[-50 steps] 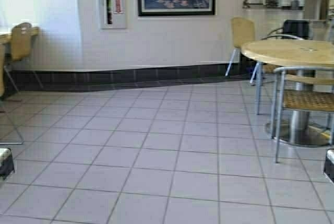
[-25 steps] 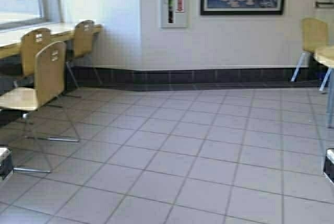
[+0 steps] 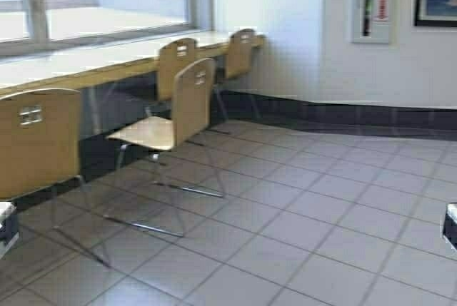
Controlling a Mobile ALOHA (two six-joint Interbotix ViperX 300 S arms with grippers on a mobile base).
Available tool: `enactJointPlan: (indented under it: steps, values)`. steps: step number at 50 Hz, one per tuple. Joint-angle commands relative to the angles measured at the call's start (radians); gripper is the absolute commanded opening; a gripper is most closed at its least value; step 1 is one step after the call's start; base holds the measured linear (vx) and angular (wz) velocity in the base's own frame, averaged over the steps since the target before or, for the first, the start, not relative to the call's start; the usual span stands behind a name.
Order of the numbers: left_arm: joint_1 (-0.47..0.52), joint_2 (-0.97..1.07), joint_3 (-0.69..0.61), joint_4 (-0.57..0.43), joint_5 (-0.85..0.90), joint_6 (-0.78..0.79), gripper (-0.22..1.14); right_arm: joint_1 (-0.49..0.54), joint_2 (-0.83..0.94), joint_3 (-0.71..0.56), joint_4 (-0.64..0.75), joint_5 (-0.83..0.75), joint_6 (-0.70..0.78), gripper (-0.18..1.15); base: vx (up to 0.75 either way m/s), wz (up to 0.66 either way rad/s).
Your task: Push the chairs under the table
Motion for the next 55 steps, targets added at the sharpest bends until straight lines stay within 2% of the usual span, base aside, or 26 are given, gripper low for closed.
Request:
enactJointPlan:
  steps: [1, 26, 42, 55]
  values:
    - [0.000, -0.014, -0.014, -0.002, -0.006, -0.008, 0.03, 0.000, 0.012, -0.029, 0.003, -0.005, 0.000, 0.04, 0.23, 0.61]
    - [-0.002, 0.003, 0.017, 0.000, -0.006, -0.015, 0.03, 0.002, 0.014, -0.023, 0.003, 0.029, 0.006, 0.04, 0.20, 0.66]
    - [-0.002, 0.003, 0.018, 0.000, -0.006, -0.017, 0.03, 0.044, 0.014, -0.028, 0.006, 0.060, 0.006, 0.04, 0.14, 0.56]
    - [-0.002, 0.009, 0.018, 0.000, -0.005, -0.080, 0.03, 0.095, 0.015, -0.032, 0.006, 0.091, 0.006, 0.04, 0.14, 0.42]
